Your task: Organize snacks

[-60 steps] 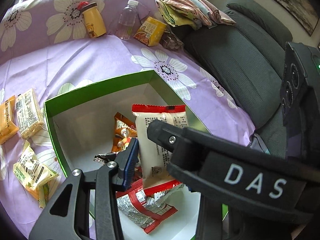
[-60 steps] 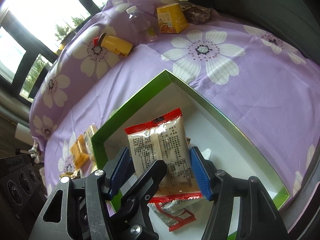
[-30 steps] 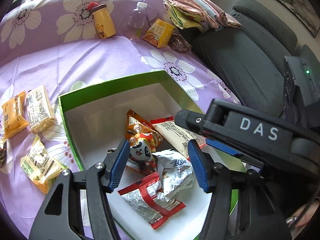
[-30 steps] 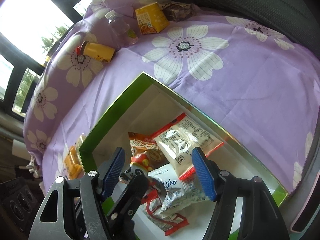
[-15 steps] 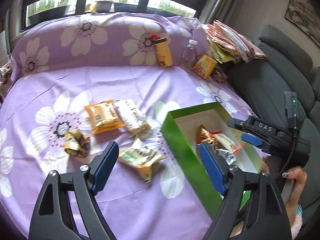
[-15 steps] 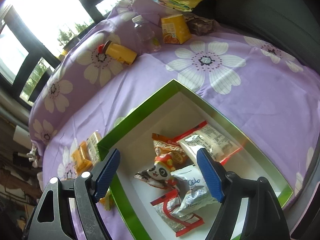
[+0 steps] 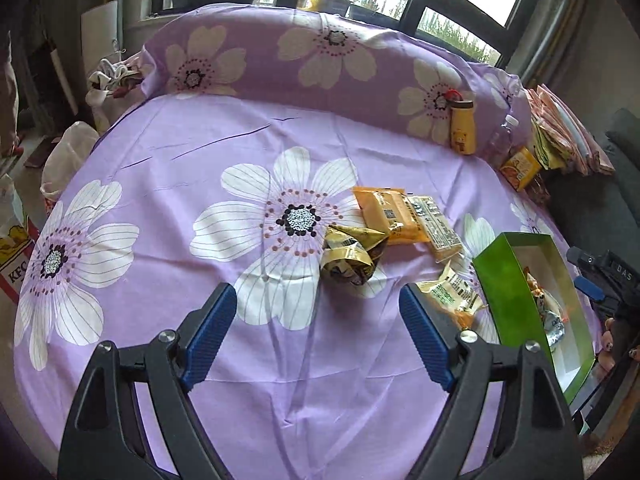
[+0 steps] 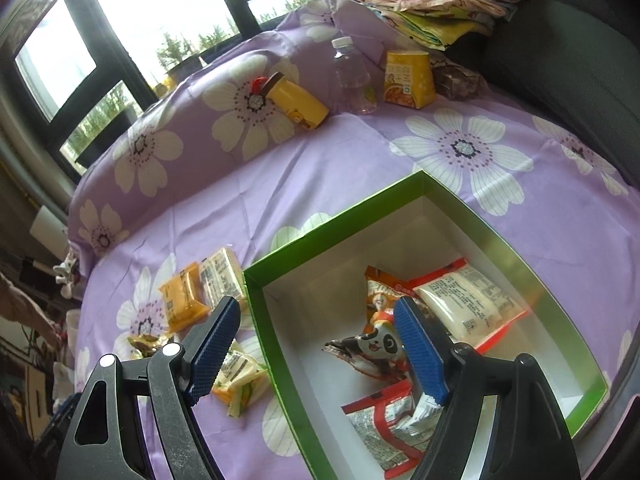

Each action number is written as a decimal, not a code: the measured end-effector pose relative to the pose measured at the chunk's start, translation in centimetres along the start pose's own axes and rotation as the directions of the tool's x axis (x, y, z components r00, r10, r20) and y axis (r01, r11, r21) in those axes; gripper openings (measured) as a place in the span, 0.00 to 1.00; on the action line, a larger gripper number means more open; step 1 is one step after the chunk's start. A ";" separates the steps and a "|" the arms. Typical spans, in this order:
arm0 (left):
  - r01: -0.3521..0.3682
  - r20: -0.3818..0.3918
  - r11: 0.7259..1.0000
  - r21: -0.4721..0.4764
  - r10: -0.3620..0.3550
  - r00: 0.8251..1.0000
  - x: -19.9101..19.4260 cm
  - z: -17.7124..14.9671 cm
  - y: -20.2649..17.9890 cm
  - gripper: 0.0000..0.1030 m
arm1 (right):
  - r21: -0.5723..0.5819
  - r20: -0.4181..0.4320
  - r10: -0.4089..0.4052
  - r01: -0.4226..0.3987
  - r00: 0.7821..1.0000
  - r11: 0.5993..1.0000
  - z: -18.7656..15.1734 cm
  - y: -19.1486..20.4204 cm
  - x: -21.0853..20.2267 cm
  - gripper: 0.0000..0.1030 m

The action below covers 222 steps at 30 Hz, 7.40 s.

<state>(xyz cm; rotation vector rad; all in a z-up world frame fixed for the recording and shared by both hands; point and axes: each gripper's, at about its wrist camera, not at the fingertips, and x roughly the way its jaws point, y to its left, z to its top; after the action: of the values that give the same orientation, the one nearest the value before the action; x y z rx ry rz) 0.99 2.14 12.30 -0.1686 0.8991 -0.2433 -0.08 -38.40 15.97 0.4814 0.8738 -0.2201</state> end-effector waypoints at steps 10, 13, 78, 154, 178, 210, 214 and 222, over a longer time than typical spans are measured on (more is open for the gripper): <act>-0.054 -0.066 0.997 -0.062 0.050 0.997 2.8 0.1 2.8 0.82 | -0.120 -0.054 0.092 -0.098 0.994 0.988 -1.8 6.5 2.4 0.78; -0.034 -0.078 0.996 -0.081 0.028 0.997 3.1 0.2 3.3 0.82 | -0.167 -0.103 0.122 -0.139 0.987 0.976 -2.0 8.8 3.5 0.78; -0.126 -0.237 0.991 -0.036 0.114 0.965 6.5 -1.7 3.0 0.99 | -0.299 -0.470 0.026 -0.187 0.882 0.936 -13.4 14.6 8.7 0.56; 0.332 -0.119 0.925 0.184 -0.314 0.942 1.2 -3.0 -11.6 0.55 | -0.129 -0.300 0.268 -0.317 0.916 0.940 -7.5 11.5 2.0 0.44; 0.437 -0.056 0.810 0.390 -0.454 0.889 0.8 2.3 -26.5 0.54 | -0.087 0.033 0.248 -0.245 0.968 0.966 3.7 1.9 -5.8 0.44; 0.481 -0.294 0.818 0.315 -0.398 0.869 12.6 -1.1 -32.9 0.37 | 0.220 -0.159 0.109 -0.072 0.981 0.973 3.9 -10.1 4.2 0.44; 0.492 -0.310 0.820 0.293 -0.405 0.860 13.4 -1.3 -32.8 0.36 | 0.240 -0.169 0.100 -0.058 0.981 0.969 3.8 -10.6 4.6 0.44; 0.491 -0.326 0.830 0.265 -0.402 0.856 14.2 -1.7 -32.9 0.35 | 0.262 -0.192 0.074 -0.021 0.979 0.965 3.6 -11.2 5.3 0.44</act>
<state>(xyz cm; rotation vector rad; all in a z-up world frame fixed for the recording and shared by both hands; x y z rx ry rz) 3.54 -33.48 8.68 -0.0231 1.0528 -0.8783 1.44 -49.93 10.32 0.7781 1.0349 -0.2458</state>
